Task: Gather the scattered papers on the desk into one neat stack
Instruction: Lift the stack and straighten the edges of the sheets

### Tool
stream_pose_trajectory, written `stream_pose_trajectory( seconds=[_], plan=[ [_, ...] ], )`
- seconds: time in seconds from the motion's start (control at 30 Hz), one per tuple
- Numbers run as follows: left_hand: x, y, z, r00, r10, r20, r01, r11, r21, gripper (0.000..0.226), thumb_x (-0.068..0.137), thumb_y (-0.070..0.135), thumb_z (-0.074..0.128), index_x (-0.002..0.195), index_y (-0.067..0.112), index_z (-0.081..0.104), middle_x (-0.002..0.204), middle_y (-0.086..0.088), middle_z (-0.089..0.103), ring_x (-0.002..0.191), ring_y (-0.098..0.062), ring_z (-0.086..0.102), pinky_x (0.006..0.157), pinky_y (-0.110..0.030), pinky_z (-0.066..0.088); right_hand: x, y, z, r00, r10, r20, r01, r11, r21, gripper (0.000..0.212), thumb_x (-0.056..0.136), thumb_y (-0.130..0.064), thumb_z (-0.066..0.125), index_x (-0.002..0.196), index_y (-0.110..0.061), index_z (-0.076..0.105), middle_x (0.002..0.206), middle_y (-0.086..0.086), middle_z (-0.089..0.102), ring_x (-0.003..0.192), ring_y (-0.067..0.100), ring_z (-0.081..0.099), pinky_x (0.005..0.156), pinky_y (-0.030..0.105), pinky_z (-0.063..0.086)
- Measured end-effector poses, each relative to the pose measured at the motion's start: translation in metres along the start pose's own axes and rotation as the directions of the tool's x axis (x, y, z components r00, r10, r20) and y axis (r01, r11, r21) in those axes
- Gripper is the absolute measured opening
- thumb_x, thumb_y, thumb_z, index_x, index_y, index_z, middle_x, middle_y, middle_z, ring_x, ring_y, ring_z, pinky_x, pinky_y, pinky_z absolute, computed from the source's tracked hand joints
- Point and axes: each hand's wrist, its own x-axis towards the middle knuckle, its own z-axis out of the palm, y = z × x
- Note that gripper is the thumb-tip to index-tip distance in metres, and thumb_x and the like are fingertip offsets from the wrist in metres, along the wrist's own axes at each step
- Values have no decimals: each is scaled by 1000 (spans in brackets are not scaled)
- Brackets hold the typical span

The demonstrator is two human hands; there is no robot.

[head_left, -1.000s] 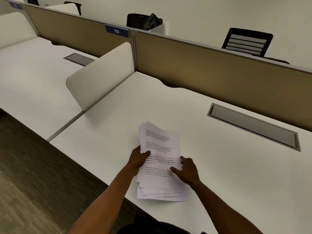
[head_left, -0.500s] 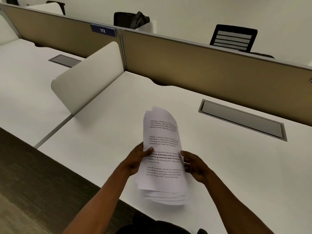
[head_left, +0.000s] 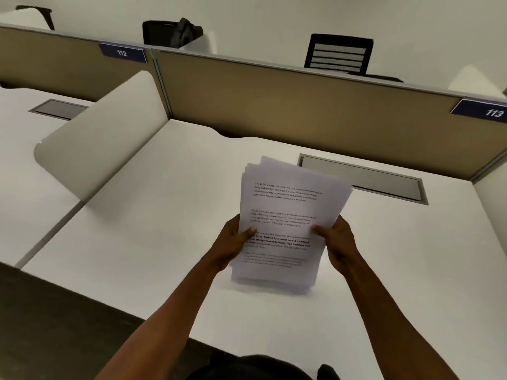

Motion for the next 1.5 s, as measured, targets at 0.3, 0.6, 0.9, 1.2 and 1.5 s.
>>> stream_pose_trajectory(
  seconds=[0.3, 0.6, 0.9, 1.2, 1.5],
  plan=[
    [11, 6, 43, 994, 113, 2, -113, 991, 68, 45, 87, 26, 67, 131, 22, 58, 125, -1, 69, 114, -27, 66, 96, -45, 57, -33, -6, -38, 966, -224, -129, 236, 968, 82, 34, 81, 4, 70, 103, -22, 69, 106, 0, 74, 95, 16, 70, 77, 28, 59],
    [15, -24, 73, 981, 170, -95, -156, 978, 138, 34, 91, 15, 65, 114, 39, 59, 114, 11, 68, 106, -11, 65, 84, -24, 58, -54, 43, -50, 961, -76, -265, 101, 991, 85, 32, 85, -3, 70, 110, -22, 69, 107, 5, 74, 94, 25, 70, 73, 33, 58],
    [24, -32, 74, 974, 170, -150, -149, 979, 140, 30, 94, 18, 66, 118, 34, 58, 115, 9, 68, 105, -17, 67, 74, -19, 60, -57, 50, -44, 936, -127, -327, 129, 992, -18, 42, 91, -7, 64, 131, -16, 55, 119, 7, 67, 105, 25, 67, 87, 43, 58],
    [23, -57, 41, 970, -163, 181, 138, 980, 144, 92, 69, 17, 90, 145, 30, 40, 128, -5, 65, 114, -26, 67, 89, -46, 60, -47, 42, -55, 922, -128, -365, 139, 990, 4, 39, 91, -6, 64, 128, -18, 57, 114, 2, 68, 98, 20, 69, 81, 41, 59],
    [28, -63, 48, 994, -110, -1, 109, 982, 152, 45, 85, 11, 76, 127, 17, 61, 121, -6, 69, 101, -24, 72, 82, -41, 63, -33, 29, -70, 988, 35, -152, -11, 988, 155, 51, 81, -12, 75, 128, -21, 58, 117, 7, 71, 101, 26, 71, 75, 41, 60]
  ],
)
